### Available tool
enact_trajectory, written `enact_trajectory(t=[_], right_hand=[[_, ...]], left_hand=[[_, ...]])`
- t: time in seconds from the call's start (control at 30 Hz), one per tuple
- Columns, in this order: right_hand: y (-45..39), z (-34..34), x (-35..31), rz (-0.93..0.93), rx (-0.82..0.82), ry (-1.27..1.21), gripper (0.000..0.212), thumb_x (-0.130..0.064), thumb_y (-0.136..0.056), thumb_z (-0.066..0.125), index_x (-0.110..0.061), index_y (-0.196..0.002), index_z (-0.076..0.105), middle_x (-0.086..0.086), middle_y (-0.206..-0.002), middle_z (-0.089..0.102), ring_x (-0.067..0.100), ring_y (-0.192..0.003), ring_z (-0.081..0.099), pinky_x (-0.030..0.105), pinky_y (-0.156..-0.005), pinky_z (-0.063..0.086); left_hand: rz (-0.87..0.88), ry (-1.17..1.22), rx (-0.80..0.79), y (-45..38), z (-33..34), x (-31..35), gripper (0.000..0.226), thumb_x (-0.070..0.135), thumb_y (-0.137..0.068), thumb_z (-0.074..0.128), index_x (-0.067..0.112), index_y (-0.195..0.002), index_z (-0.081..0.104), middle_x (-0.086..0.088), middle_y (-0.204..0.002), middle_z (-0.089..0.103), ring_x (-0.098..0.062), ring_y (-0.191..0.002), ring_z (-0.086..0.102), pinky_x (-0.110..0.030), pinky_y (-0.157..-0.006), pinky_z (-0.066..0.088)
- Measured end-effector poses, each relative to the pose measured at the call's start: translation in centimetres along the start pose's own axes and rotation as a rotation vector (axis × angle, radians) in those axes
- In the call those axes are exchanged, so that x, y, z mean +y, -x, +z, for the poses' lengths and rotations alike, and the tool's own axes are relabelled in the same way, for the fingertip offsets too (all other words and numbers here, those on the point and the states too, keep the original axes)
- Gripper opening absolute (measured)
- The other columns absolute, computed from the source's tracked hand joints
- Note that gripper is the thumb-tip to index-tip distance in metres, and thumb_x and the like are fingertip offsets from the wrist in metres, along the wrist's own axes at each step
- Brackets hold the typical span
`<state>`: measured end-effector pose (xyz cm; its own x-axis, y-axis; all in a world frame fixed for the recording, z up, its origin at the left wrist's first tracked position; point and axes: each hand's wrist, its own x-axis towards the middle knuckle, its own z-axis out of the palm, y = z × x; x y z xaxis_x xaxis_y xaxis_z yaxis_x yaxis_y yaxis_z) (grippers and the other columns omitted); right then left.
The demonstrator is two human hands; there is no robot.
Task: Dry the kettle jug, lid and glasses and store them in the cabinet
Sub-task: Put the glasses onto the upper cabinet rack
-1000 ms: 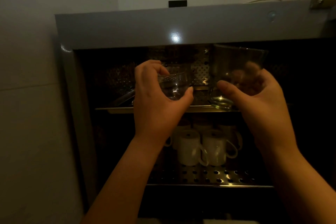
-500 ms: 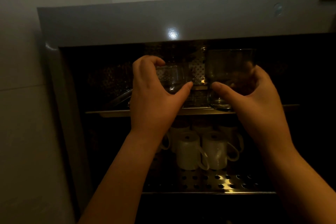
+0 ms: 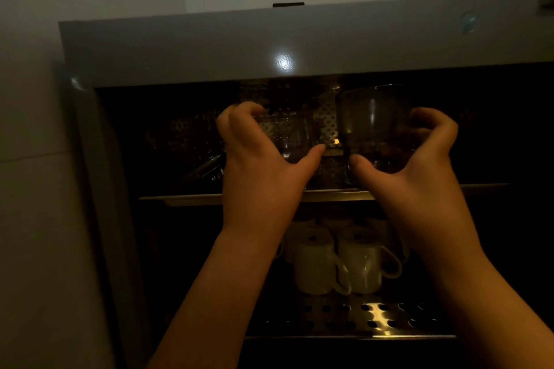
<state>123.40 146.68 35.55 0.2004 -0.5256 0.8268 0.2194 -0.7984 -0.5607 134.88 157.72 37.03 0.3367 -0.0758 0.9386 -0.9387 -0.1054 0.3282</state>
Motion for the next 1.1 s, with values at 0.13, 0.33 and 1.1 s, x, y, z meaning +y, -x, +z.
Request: enact_trajectory(t=[0.13,0.33,1.1], right_hand=[[0.7,0.5,0.2,-0.098,0.074,0.073,0.079,-0.046,-0.068,0.070,-0.038,-0.128,0.020,-0.015,-0.123,0.039,-0.003,-0.100,0.054,0.009,-0.063,0.045],[1.4,1.3,0.8,-0.168,0.193,0.162,0.077,-0.046,-0.074,0.070,-0.025,-0.131,0.022,-0.004,-0.130,0.045,0.007,-0.105,0.057,0.009,-0.069,0.044],[0.9,2.9,1.8,-0.175,0.349,0.422,0.052,-0.053,-0.080,0.064,-0.009,-0.096,0.042,-0.002,-0.091,0.041,0.011,-0.070,0.044,0.011,-0.053,0.028]], left_hand=[[-0.062,0.024,0.054,0.3,0.3,0.0,0.080,0.050,-0.062,0.074,0.014,-0.122,0.036,-0.003,-0.126,0.039,0.002,-0.102,0.036,0.003,-0.075,0.035],[-0.107,0.000,0.103,1.0,1.1,0.2,0.083,0.057,-0.071,0.068,0.022,-0.136,0.032,0.001,-0.136,0.044,-0.013,-0.121,0.046,-0.017,-0.083,0.039],[-0.070,-0.132,0.077,0.5,3.6,0.2,0.071,0.055,-0.078,0.067,0.009,-0.123,0.036,-0.008,-0.128,0.044,-0.019,-0.102,0.056,-0.007,-0.058,0.029]])
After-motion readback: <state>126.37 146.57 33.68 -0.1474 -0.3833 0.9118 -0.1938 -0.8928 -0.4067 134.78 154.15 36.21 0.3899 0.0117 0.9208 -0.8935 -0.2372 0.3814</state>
